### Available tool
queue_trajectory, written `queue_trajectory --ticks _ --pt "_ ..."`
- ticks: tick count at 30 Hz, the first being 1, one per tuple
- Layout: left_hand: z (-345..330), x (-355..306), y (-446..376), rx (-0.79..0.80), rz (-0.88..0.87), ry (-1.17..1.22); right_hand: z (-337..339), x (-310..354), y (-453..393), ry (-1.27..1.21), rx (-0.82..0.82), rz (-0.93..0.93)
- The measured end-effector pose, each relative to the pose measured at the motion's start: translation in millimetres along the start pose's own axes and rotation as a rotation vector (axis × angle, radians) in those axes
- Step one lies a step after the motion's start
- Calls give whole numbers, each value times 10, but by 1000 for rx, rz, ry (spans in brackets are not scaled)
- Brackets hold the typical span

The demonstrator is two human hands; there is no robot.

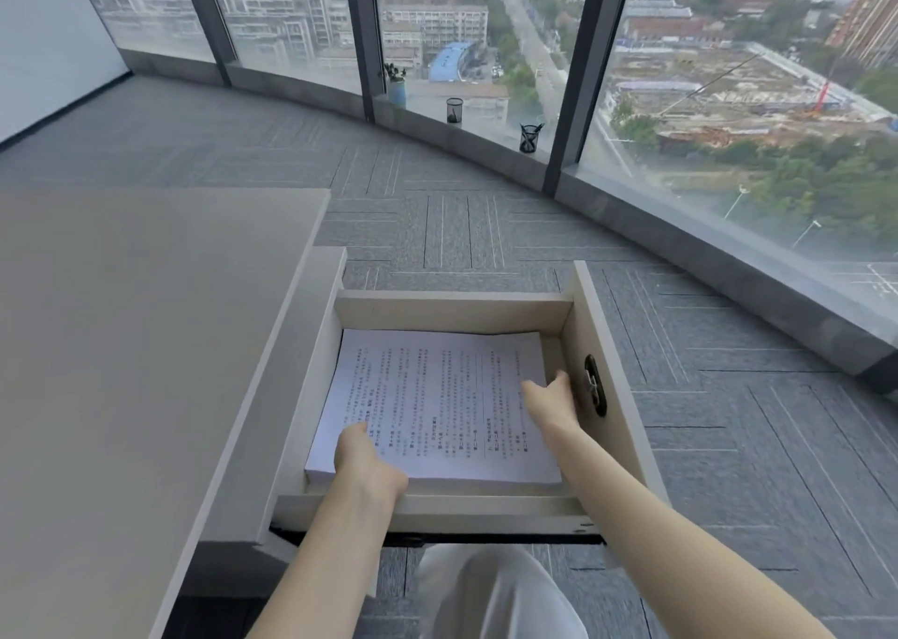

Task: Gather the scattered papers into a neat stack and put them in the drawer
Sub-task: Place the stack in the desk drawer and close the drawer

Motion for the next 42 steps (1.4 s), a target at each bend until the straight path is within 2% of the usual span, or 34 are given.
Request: queue_trajectory --ticks 4,7,10,12,14,16,18,20,23,27,30,33,42 --pt "1 6 69 9 13 21 -46 9 -10 -76 78 -20" --pt "42 -17 69 2 7 11 18 56 40 -91 66 -30" --pt "51 -132 228 -29 -135 -56 16 297 354 -102 67 132" --pt "-22 -266 603 1 -372 -218 21 540 770 -95 72 369" --pt "-185 -407 1187 137 -749 -445 58 625 1232 14 62 614" --pt "-219 -459 1676 217 -1114 -676 185 554 1605 225 -24 839" --pt "-103 -475 1939 124 -1395 -980 405 354 1796 410 -146 960" --pt "122 -529 2080 -60 -1542 -1223 702 132 1825 511 -234 939" --pt "561 -685 2224 -285 -1568 -1361 1117 -137 1809 596 -300 845" --pt "1085 -865 2333 -446 -1503 -1368 1363 -362 1781 714 -293 788" --pt "1291 -854 2306 -478 -1438 -1401 1309 -434 1802 822 -242 809" --pt "1322 -779 2309 -508 -1458 -1472 1161 -439 1852 897 -196 845" --pt "1296 -730 2270 -545 -1506 -1571 992 -447 1819 924 -313 892"
Point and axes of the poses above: each hand's wrist, its own y-axis away from the middle knuckle, its own z-axis out of the back of the hand, x = y × z, the point moved 10 cm from there along -y, towards the middle knuckle, and after that the axes turned 4 degrees about -x, right-handed, at the moved point
